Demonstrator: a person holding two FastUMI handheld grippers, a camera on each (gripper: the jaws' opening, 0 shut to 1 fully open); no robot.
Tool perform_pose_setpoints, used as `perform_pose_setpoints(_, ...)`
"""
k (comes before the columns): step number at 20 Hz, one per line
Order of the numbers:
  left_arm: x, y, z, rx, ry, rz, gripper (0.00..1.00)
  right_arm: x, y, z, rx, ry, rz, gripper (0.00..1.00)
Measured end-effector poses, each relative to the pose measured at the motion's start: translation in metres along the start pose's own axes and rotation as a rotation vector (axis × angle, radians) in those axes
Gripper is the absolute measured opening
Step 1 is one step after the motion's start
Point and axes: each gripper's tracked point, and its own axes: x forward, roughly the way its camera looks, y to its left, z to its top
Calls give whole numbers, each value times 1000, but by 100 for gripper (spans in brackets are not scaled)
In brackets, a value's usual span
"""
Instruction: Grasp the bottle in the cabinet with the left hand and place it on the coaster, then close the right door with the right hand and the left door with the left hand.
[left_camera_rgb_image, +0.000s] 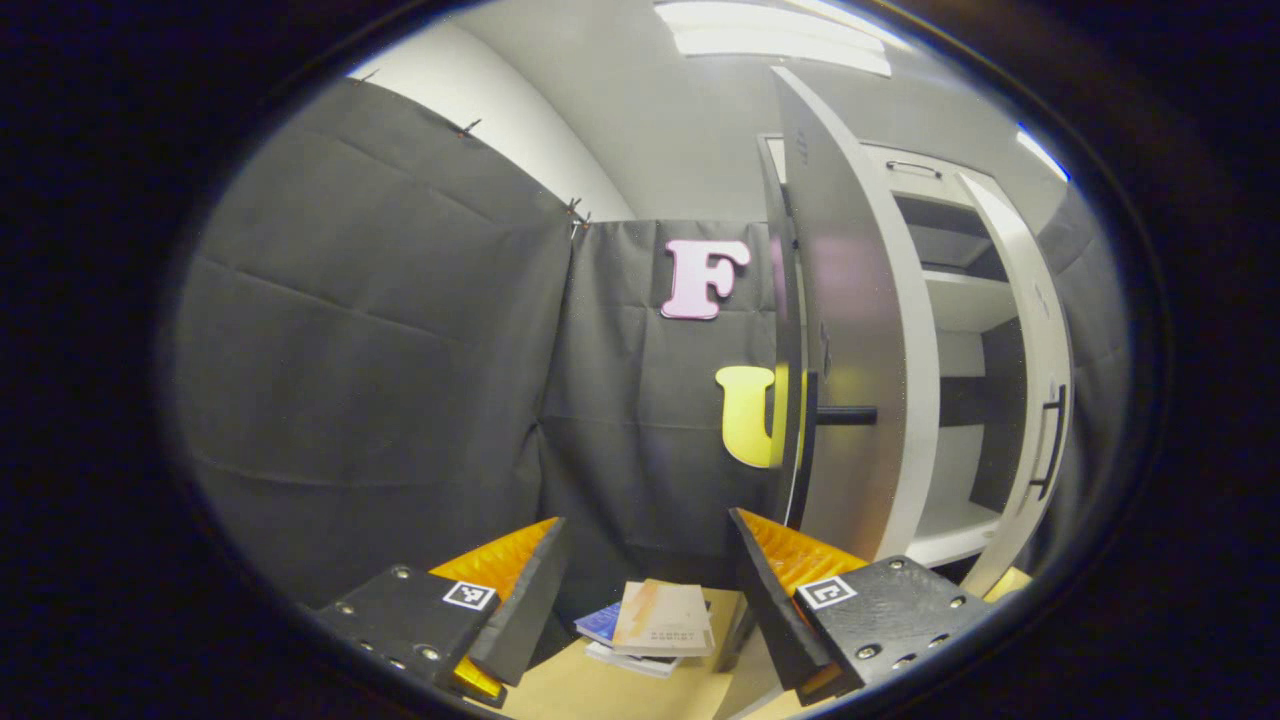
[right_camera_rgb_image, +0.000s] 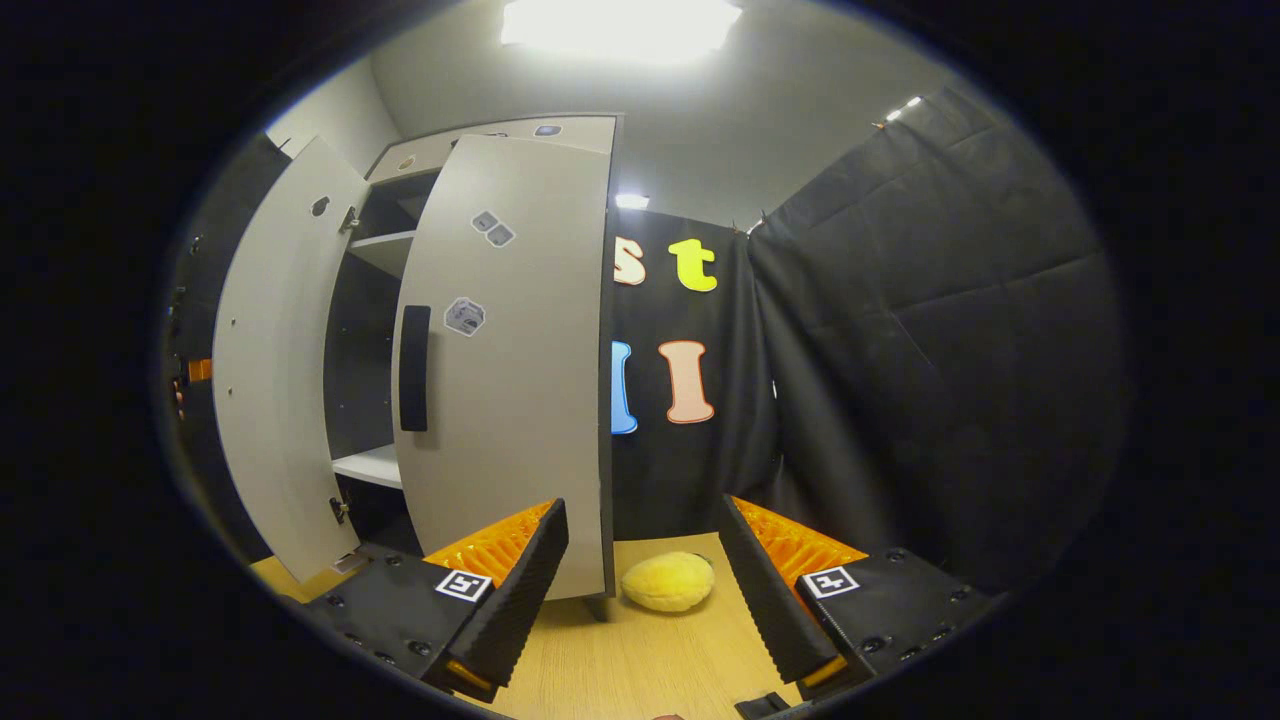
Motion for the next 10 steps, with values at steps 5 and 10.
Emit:
perform_pose_setpoints(5,-8,-27,4,18,-7,-40,96,7,2,-3,18,3,21,97)
perform_pose_setpoints(10,-22,-64,5,-3,-15,-99,99,14,2,-3,-1,7,40,96)
